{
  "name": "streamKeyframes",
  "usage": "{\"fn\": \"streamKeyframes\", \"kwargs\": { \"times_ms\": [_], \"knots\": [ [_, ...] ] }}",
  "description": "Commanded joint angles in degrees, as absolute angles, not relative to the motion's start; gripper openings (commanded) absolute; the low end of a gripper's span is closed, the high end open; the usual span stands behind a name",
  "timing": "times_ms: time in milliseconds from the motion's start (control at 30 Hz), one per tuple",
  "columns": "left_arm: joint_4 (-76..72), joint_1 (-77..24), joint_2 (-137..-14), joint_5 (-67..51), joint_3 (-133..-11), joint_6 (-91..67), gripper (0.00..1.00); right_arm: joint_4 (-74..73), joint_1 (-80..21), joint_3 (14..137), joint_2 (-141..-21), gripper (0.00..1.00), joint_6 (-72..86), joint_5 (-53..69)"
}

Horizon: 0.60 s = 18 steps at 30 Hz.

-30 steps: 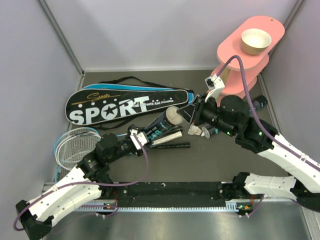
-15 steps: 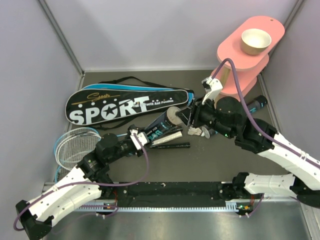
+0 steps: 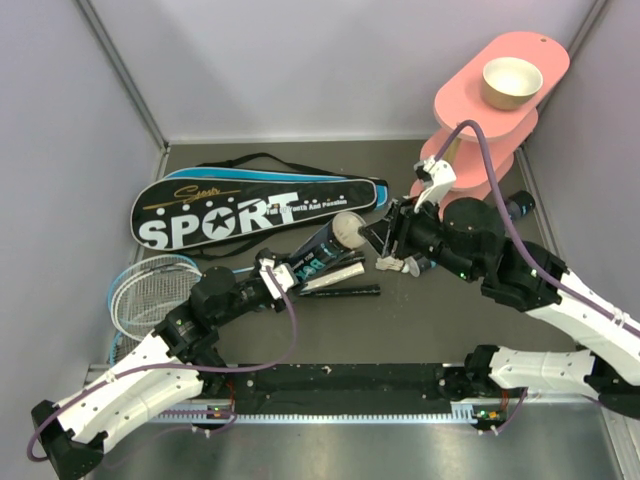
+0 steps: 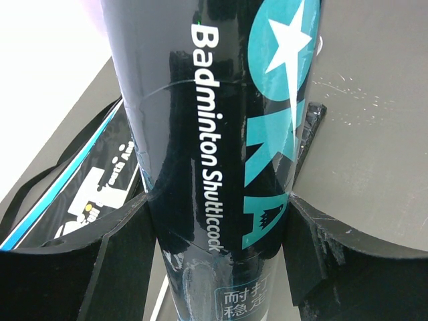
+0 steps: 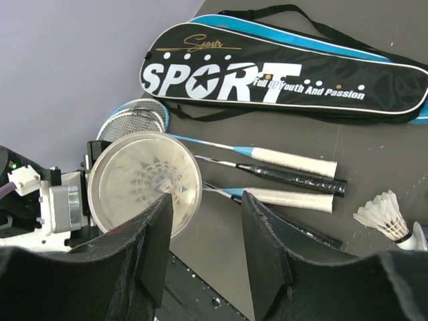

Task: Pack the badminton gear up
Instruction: Close the lid on the shuttle tube.

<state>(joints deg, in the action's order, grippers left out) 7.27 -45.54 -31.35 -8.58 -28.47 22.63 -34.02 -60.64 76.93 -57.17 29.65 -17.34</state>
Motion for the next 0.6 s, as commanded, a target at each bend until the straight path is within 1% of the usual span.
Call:
{"fn": "streamKeyframes", "kwargs": {
  "times_ms": [0, 200, 333, 433, 567],
  "knots": [
    [0.4, -45.7, -30.7, -9.5, -30.1, 22.6, 0.00, -34.5, -61.7, 76.0, -56.1, 0.45, 30.4, -17.7],
    [0.4, -45.6, -30.5, -9.6, -30.1, 22.4, 0.00, -33.4, -62.4, 73.6, -57.0, 0.42, 31.3, -17.4],
    [0.4, -45.7, -30.1, -9.7, -30.1, 22.2, 0.00, -31.2, -65.6, 71.2, -57.0, 0.41, 31.3, -21.3],
    [0.5, -45.7, -29.7, -9.8, -29.9, 21.9, 0.00, -27.0, -67.9, 67.7, -55.6, 0.40, 31.6, -24.2],
    [-1.5, -45.6, -29.1, -10.3, -29.6, 21.2, 0.00, -21.6, -68.6, 61.2, -53.7, 0.39, 33.9, -25.8]
  ]
}}
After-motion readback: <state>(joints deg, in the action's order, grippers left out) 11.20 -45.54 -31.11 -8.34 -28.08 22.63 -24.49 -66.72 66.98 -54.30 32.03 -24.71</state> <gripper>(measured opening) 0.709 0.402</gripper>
